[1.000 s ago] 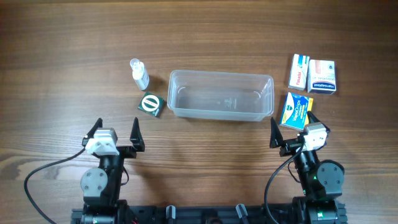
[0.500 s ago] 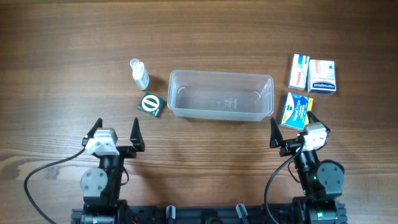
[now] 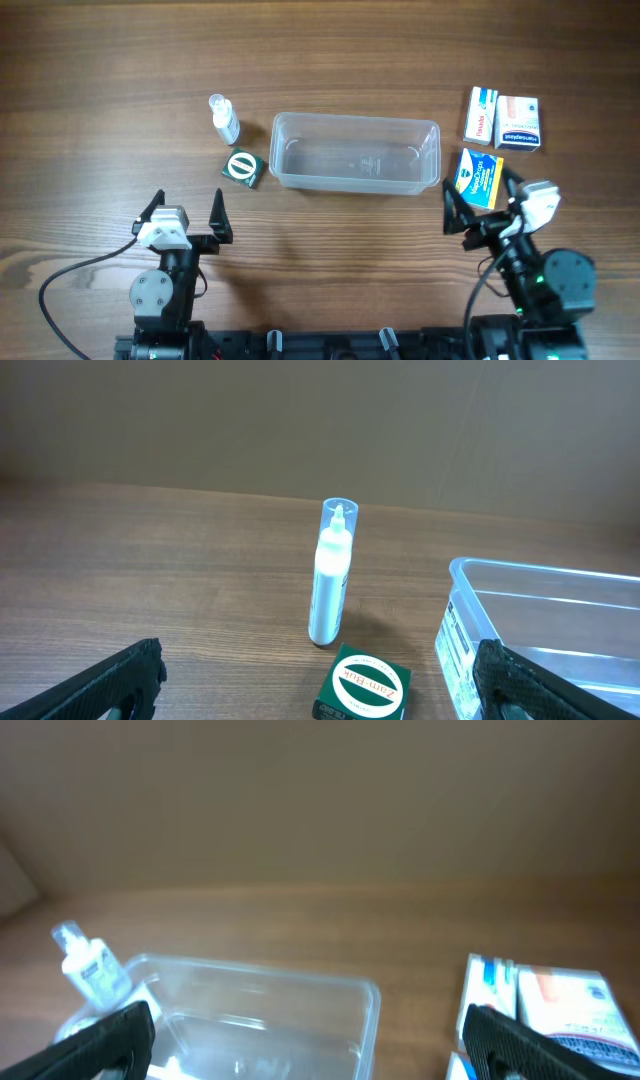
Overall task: Pack container
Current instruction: 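Reach the right gripper to the blue VapoDrops box and grasp it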
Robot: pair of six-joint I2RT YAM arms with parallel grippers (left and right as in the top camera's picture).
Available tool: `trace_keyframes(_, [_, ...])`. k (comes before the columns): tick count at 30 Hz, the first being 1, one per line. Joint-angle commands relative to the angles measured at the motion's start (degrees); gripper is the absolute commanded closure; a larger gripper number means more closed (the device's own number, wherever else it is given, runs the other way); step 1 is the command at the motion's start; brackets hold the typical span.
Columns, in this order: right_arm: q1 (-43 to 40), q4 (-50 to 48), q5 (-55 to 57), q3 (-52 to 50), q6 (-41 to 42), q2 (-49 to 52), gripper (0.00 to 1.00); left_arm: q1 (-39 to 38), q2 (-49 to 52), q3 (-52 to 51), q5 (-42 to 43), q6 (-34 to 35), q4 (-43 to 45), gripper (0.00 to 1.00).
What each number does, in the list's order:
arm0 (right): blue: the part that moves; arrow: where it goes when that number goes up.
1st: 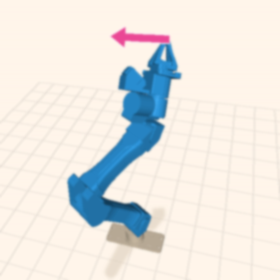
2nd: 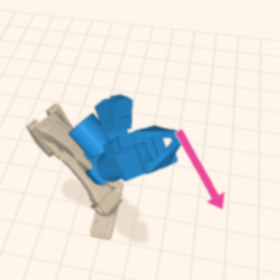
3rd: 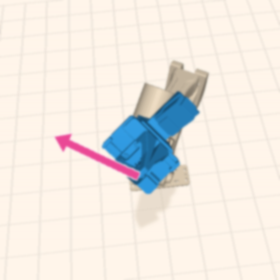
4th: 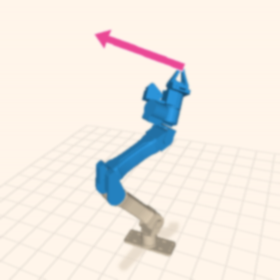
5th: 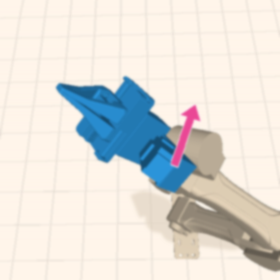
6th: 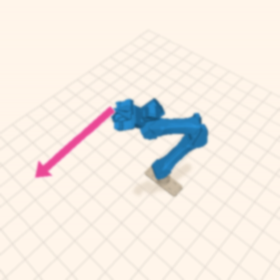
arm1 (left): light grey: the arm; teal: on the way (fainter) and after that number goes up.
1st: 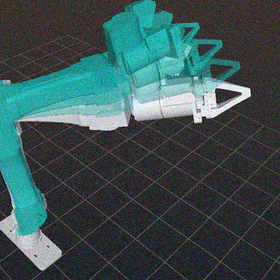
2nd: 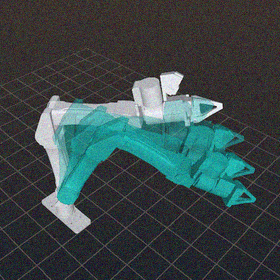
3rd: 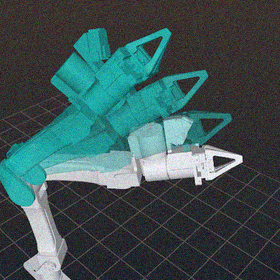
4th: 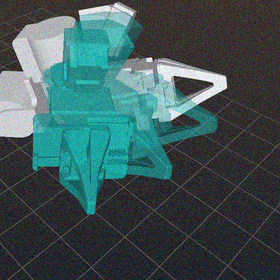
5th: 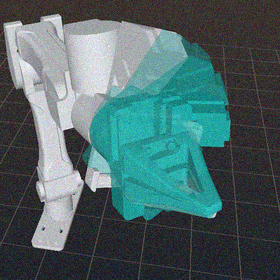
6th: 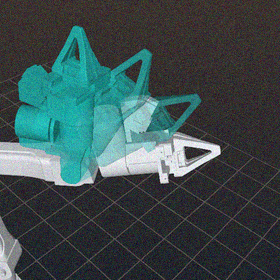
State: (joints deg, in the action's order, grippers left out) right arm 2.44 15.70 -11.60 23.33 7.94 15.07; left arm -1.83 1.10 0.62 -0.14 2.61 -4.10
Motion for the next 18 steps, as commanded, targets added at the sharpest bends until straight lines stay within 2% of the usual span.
trace_keyframes(1, [-0.3, 12.2, 8.0, 16.5, -2.6, 13.5, 0.00, -0.3, -0.5, -0.3, -0.6, -0.9, 0.0, 0.00])
trace_keyframes(4, [-0.3, 21.0, 12.0, 26.4, -5.5, 23.7, 0.00, -0.3, -0.5, -0.3, -0.6, -0.9, 0.0, 0.00])
trace_keyframes(7, [-0.3, 25.7, 12.5, 34.2, -6.4, 33.9, 0.00, -0.3, -0.5, -0.3, -0.5, -0.9, 0.0, 0.00])
trace_keyframes(13, [-0.3, 25.4, 11.8, 35.7, -6.4, 45.4, 0.00, -0.3, -0.5, -0.3, -0.6, -0.9, 0.0, 0.00])
trace_keyframes(18, [-0.3, 26.7, 10.5, 35.7, -7.5, 47.2, 0.00, -0.3, -0.5, -0.3, -0.6, -0.9, 0.0, 0.00])
